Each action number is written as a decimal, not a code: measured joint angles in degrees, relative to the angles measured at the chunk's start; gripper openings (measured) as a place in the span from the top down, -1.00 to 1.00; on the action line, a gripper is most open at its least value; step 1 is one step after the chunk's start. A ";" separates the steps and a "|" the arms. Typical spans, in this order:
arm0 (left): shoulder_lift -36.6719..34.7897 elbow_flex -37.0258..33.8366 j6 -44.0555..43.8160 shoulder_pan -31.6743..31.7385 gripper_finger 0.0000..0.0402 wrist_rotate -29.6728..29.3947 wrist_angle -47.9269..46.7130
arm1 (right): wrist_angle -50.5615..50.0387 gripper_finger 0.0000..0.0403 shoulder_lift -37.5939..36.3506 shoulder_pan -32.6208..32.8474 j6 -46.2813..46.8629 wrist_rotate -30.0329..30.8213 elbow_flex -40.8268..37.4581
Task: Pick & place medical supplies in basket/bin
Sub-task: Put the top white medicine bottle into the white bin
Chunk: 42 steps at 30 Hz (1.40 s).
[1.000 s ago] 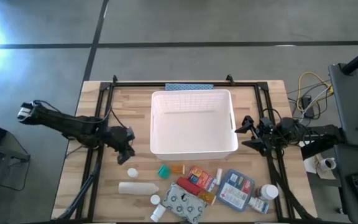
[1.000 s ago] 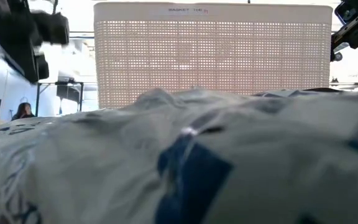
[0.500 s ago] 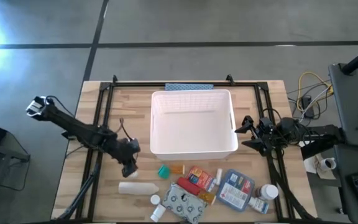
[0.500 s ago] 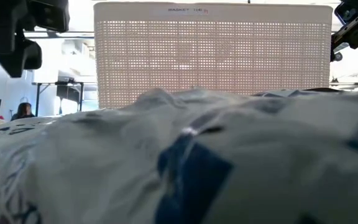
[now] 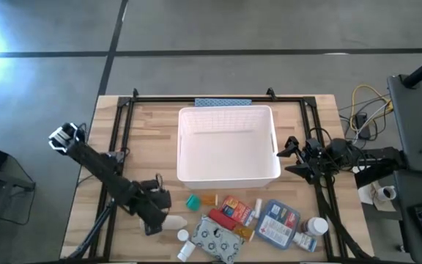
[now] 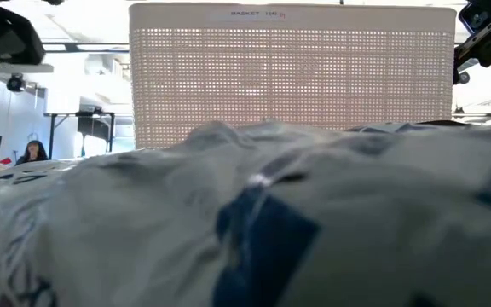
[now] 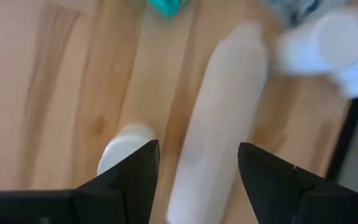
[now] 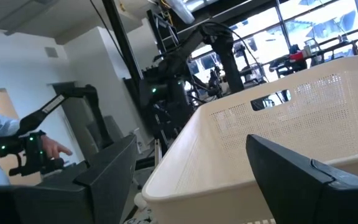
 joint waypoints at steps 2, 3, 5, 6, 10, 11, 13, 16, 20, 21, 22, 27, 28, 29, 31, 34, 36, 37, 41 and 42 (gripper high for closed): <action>2.49 2.47 -0.88 -1.45 0.01 -0.42 -3.98 | 0.00 -0.45 0.00 0.00 0.00 0.01 0.00; 3.58 3.59 -1.61 -2.14 0.01 -1.12 -5.99 | 0.00 -0.45 0.00 0.00 0.00 0.00 0.00; 5.39 5.61 -3.15 -3.46 0.01 -3.27 -9.62 | 0.01 -0.45 0.00 -0.01 -0.01 0.01 0.00; 6.04 6.58 -4.07 -4.09 0.01 -4.31 -10.98 | 0.00 -0.45 0.00 0.00 0.00 0.02 0.00; 7.02 10.47 -9.42 -6.15 0.01 -8.61 -16.16 | 0.00 -0.45 0.00 0.00 0.00 0.02 0.00; 6.93 11.25 -10.94 -6.68 0.01 -10.17 -17.41 | 0.00 -0.45 0.00 0.00 0.00 0.02 0.00; 6.55 12.40 -13.50 -7.51 0.01 -13.89 -19.69 | 0.02 -0.45 0.00 0.00 0.00 0.02 0.00; 5.42 13.04 -16.43 -8.12 -0.02 -19.31 -21.17 | 0.00 -0.45 0.00 -0.01 0.00 0.01 0.00; 4.83 11.79 -17.57 -8.04 -0.19 -22.40 -21.34 | 0.00 -0.45 0.00 0.00 0.00 0.00 0.00; 4.85 11.16 -17.58 -8.04 -0.26 -22.52 -21.26 | 0.00 -0.45 0.00 -0.01 0.00 0.01 0.00; 4.85 10.43 -17.62 -8.05 -0.33 -22.49 -21.20 | 0.00 -0.45 0.00 0.00 0.00 0.02 0.00; 4.85 7.57 -17.48 -8.61 -0.59 -19.71 -20.35 | 0.00 -0.45 0.00 -0.02 0.00 0.02 0.00; 4.85 7.40 -17.02 -8.99 -0.61 -19.66 -20.07 | 0.00 -0.45 0.00 0.00 0.00 0.02 0.00; 4.85 7.36 -16.25 -9.35 -0.62 -19.64 -19.55 | 0.00 -0.45 0.00 0.00 0.00 0.02 0.00; 4.85 6.92 -14.26 -9.75 -0.62 -19.55 -18.02 | 0.00 -0.45 0.00 0.00 0.00 0.02 0.00; 4.83 5.28 -12.55 -9.65 -0.63 -19.44 -15.19 | 0.00 -0.45 0.00 -0.01 0.00 0.01 0.00; 4.74 3.37 -11.72 -9.65 -0.63 -19.24 -11.71 | 0.00 -0.45 0.00 0.00 0.00 0.02 0.00; 4.74 2.30 -11.22 -9.68 -0.63 -19.14 -9.93 | 0.00 -0.45 0.00 0.00 0.00 0.02 0.00; 4.74 -2.13 -10.84 -9.52 -0.63 -17.88 -4.91 | 0.00 -0.45 0.00 0.00 0.00 0.02 0.00; 4.74 -3.10 -11.17 -9.52 -0.63 -17.87 -4.89 | 0.00 -0.45 0.00 -0.01 0.00 0.02 0.00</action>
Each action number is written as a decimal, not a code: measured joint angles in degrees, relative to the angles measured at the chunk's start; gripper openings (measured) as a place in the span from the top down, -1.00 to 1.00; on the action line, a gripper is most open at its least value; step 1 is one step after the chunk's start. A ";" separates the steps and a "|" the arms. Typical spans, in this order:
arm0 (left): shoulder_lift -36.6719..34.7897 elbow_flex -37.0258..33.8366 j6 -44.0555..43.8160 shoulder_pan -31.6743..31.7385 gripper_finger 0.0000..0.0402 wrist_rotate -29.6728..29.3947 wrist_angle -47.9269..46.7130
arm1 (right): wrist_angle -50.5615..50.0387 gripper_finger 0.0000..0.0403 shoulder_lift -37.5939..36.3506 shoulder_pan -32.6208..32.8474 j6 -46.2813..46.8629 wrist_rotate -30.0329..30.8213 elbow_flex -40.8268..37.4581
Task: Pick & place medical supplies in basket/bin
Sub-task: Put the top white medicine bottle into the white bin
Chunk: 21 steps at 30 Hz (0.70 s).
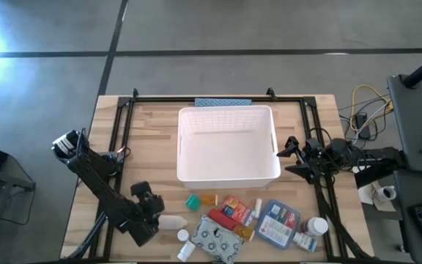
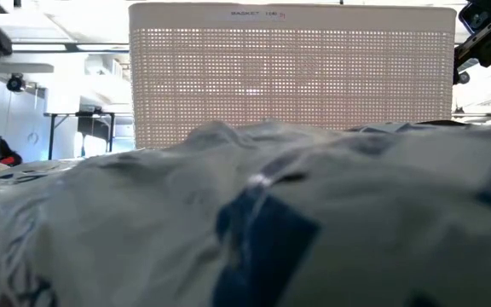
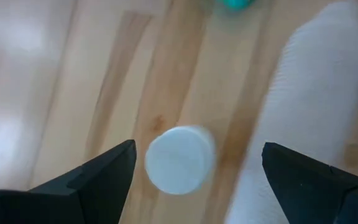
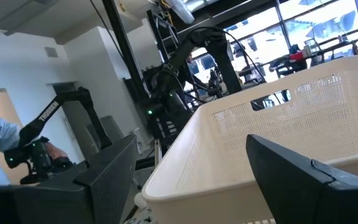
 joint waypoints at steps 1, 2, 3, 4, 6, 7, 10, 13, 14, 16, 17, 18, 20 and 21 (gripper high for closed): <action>-0.03 -0.91 -0.56 0.02 -0.63 0.04 -0.06 | 0.00 -0.45 0.00 0.00 0.00 0.00 0.00; -0.09 -1.75 -1.42 0.00 -0.63 0.04 -0.05 | 0.00 -0.45 0.00 0.00 0.00 0.00 0.00; -0.24 -2.65 -2.40 0.02 -0.63 0.13 0.01 | 0.00 -0.45 0.00 0.00 0.00 0.00 0.00; -0.44 -3.49 -3.32 0.00 -0.63 0.17 0.04 | 0.00 -0.45 0.00 0.01 0.00 0.00 0.00; -0.94 -4.87 -4.65 0.02 -0.63 0.23 0.88 | 0.00 -0.45 0.00 -0.01 0.00 0.00 0.00; -1.16 -5.53 -4.77 0.02 -0.63 0.22 1.96 | 0.00 -0.45 0.00 0.01 0.00 -0.02 0.00; -1.69 -7.29 -4.86 0.30 -0.63 0.29 6.98 | 0.00 -0.45 0.00 0.00 0.00 -0.01 0.00; -1.75 -8.90 -4.87 0.46 -0.63 0.32 13.64 | 0.00 -0.45 0.00 0.01 0.00 0.00 0.00; -1.75 -9.51 -4.88 0.55 -0.63 0.32 15.24 | 0.00 -0.45 0.00 0.00 0.00 0.00 0.00; -1.73 -10.51 -5.44 0.79 -0.63 0.30 16.91 | 0.00 -0.45 0.00 -0.01 0.00 0.00 0.00; -1.70 -10.93 -6.05 0.94 -0.63 0.23 16.88 | 0.00 -0.45 0.00 0.00 0.00 -0.01 0.00; -1.70 -11.40 -6.68 1.13 -0.62 0.13 16.73 | 0.00 -0.45 0.00 -0.01 0.00 -0.02 0.00; -1.69 -12.09 -7.48 1.32 -0.59 0.10 16.70 | 0.00 -0.45 0.00 -0.01 0.00 -0.01 0.00; -1.68 -12.34 -7.68 1.33 -0.57 0.06 16.74 | 0.00 -0.45 0.00 -0.01 0.00 0.00 0.00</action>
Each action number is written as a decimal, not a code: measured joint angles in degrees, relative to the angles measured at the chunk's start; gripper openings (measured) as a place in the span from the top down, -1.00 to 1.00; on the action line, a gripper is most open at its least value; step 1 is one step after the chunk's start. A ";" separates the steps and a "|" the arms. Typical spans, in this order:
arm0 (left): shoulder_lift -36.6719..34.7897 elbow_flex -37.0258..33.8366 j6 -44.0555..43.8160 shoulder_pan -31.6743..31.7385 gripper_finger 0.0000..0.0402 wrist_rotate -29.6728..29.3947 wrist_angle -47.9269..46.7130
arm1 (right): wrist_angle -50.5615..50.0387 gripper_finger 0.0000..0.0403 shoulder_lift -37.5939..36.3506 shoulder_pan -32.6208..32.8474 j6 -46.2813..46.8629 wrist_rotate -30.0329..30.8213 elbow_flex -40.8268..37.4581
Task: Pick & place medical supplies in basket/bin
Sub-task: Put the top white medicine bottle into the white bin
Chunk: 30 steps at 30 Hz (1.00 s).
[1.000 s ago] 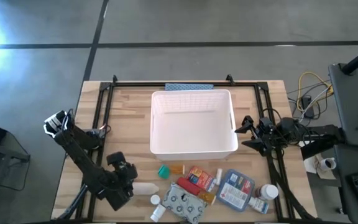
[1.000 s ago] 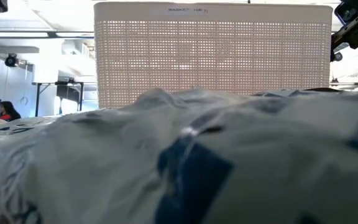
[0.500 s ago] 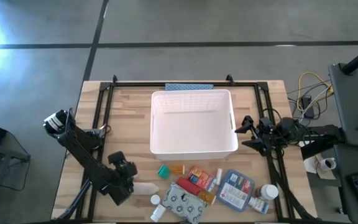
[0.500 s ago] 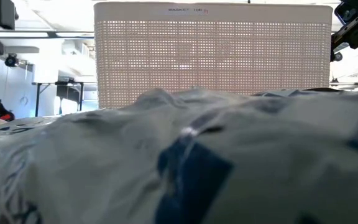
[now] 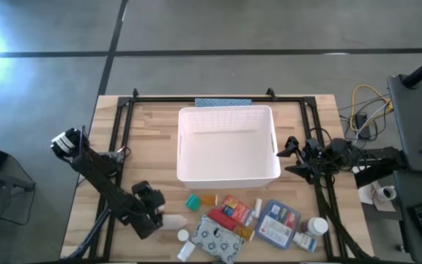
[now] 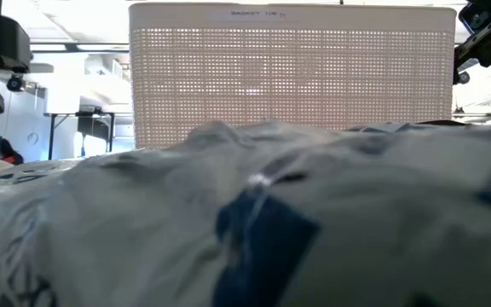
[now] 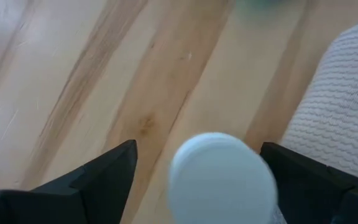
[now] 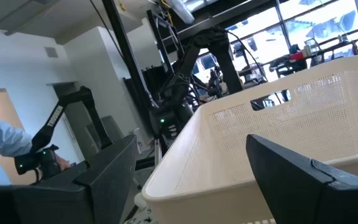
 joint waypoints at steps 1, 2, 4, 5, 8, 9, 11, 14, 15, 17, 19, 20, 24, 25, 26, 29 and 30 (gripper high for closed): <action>0.00 -0.22 -0.01 -0.01 -0.53 0.00 0.00 | 0.00 -0.45 0.00 0.00 0.00 0.00 0.00; 0.00 -0.45 -0.02 -0.06 -0.49 0.02 -0.01 | 0.00 -0.45 0.00 0.00 0.00 0.00 0.00; 0.02 -0.81 -0.02 -0.07 -0.38 0.04 0.00 | 0.00 -0.45 0.00 0.00 0.00 -0.01 0.00; 0.02 -0.95 -0.01 -0.05 -0.32 0.04 -0.03 | 0.00 -0.45 0.00 0.00 0.00 0.00 0.00; 0.02 -1.09 -0.02 0.16 -0.11 0.07 -0.03 | 0.00 -0.45 0.00 0.00 0.00 0.00 0.00; 0.02 -1.09 -0.02 0.20 -0.04 0.06 -0.01 | 0.00 -0.45 0.00 0.01 0.00 -0.02 0.00; -0.06 -1.06 -0.02 0.42 0.09 0.04 -0.01 | 0.00 -0.45 0.00 0.00 0.00 0.00 0.00; -0.43 -0.45 -0.02 0.61 0.21 0.16 -0.78 | 0.00 -0.45 0.00 0.01 0.00 -0.01 0.00; -0.76 0.28 -0.04 0.63 0.21 0.23 -1.93 | 0.00 -0.45 0.00 0.00 0.00 0.00 0.00; -1.64 2.75 -0.32 0.66 0.21 1.15 -6.07 | 0.00 -0.45 0.00 0.00 0.00 0.00 0.00; -2.52 6.79 -1.01 0.66 0.20 2.03 -12.59 | 0.00 -0.45 0.00 0.01 0.00 -0.01 0.00; -2.91 9.27 -1.64 0.66 0.19 2.23 -16.51 | 0.00 -0.45 0.00 0.01 0.00 0.00 0.00; -4.18 21.91 -4.87 0.52 0.17 -2.37 -29.38 | 0.00 -0.45 0.00 0.01 0.00 0.00 0.00; -4.48 25.30 -4.97 0.50 0.17 -5.72 -30.88 | 0.00 -0.45 0.00 0.02 0.00 -0.02 0.00; -4.82 28.47 -4.88 0.48 0.17 -10.02 -31.79 | 0.00 -0.45 0.00 0.00 0.00 0.00 0.00; -5.72 35.28 -1.88 0.82 0.16 -27.64 -32.89 | 0.00 -0.45 0.00 0.02 0.00 0.00 0.00; -5.84 36.71 -1.15 1.22 0.16 -34.71 -32.79 | 0.00 -0.45 0.00 0.00 0.00 0.00 0.00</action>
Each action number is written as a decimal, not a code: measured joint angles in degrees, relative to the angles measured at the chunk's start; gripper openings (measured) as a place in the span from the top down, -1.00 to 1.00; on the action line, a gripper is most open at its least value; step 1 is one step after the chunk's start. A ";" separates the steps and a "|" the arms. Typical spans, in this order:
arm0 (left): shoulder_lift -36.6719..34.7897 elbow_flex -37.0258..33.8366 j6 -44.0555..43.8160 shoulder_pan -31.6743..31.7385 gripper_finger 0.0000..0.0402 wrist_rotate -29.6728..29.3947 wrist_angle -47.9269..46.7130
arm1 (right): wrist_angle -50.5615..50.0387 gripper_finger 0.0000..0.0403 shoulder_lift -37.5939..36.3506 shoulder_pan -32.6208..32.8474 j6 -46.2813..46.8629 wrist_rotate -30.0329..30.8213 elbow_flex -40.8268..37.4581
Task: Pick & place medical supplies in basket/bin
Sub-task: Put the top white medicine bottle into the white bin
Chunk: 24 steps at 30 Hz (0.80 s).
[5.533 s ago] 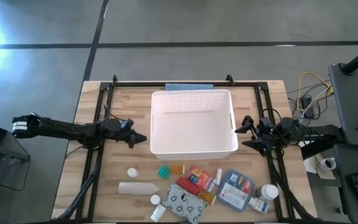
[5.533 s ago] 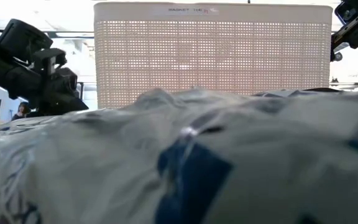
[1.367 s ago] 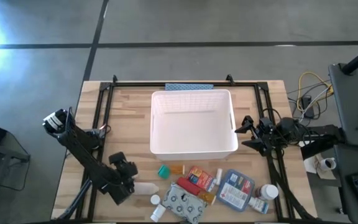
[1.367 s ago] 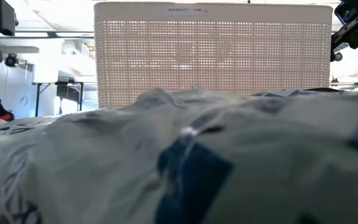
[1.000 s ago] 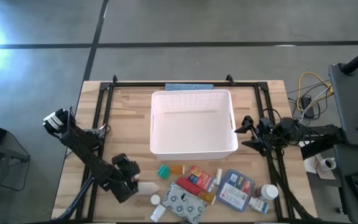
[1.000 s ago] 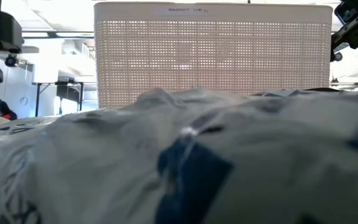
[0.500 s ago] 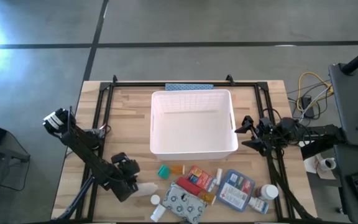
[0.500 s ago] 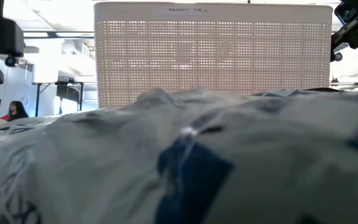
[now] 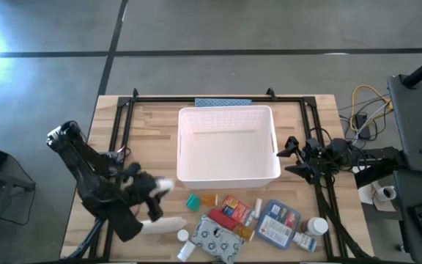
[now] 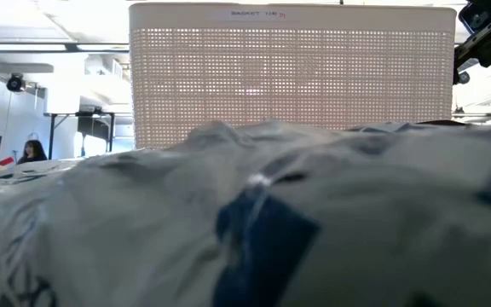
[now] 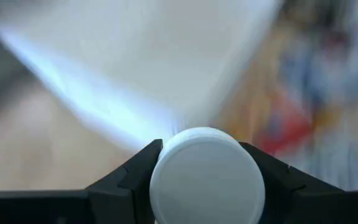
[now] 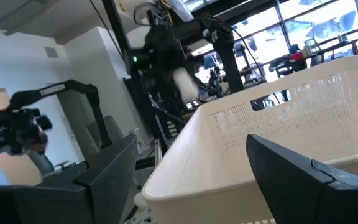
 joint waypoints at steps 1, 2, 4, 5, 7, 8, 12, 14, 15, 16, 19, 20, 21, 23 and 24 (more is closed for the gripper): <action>-0.02 0.94 0.43 0.72 0.16 -6.81 -0.14 | 0.00 -0.45 0.00 0.02 0.00 -0.01 0.00; 0.00 1.60 0.79 1.65 0.16 -12.61 -0.15 | 0.00 -0.45 0.00 0.02 0.00 -0.02 0.00; 0.04 2.37 1.13 4.44 0.16 -18.86 -0.12 | 0.00 -0.45 0.00 0.01 0.00 -0.01 0.00; 0.04 2.48 1.41 6.58 0.16 -19.21 -0.07 | 0.00 -0.45 0.00 0.01 0.00 -0.01 0.00; 0.04 2.11 3.28 11.37 0.15 -17.25 1.62 | -0.02 -0.45 0.00 0.00 0.00 0.00 0.00; 0.08 1.62 5.56 13.78 0.15 -15.41 3.17 | 0.00 -0.45 0.00 0.01 0.00 0.00 0.00; 0.17 -0.58 23.86 23.66 0.15 -4.52 17.98 | 0.00 -0.45 0.00 0.02 0.00 -0.02 0.00; 0.17 -1.53 34.62 28.32 0.15 3.68 27.43 | 0.00 -0.45 0.00 0.02 0.00 -0.01 0.00; 0.20 -2.16 38.85 30.41 0.15 7.57 31.49 | 0.00 -0.45 0.00 0.02 0.00 -0.02 0.00; 0.49 -2.80 42.11 32.37 0.14 10.76 34.75 | 0.00 -0.45 0.00 0.01 0.00 -0.02 0.00; 1.05 -4.31 46.92 36.40 0.08 14.14 38.70 | 0.00 -0.45 0.02 0.02 0.00 0.00 0.00; 1.16 -4.76 47.44 37.21 0.05 14.27 38.56 | 0.02 -0.45 0.04 0.00 0.00 0.02 0.00; 1.16 -5.29 47.82 37.89 0.01 14.34 38.52 | 0.04 -0.45 0.03 0.02 -0.02 0.00 0.00; 1.16 -6.48 47.97 38.68 -0.07 14.33 38.28 | 0.10 -0.45 0.04 0.01 0.00 0.03 0.00; 1.17 -7.01 48.24 38.75 -0.10 14.32 38.30 | 0.15 -0.45 0.04 0.01 0.00 0.02 0.00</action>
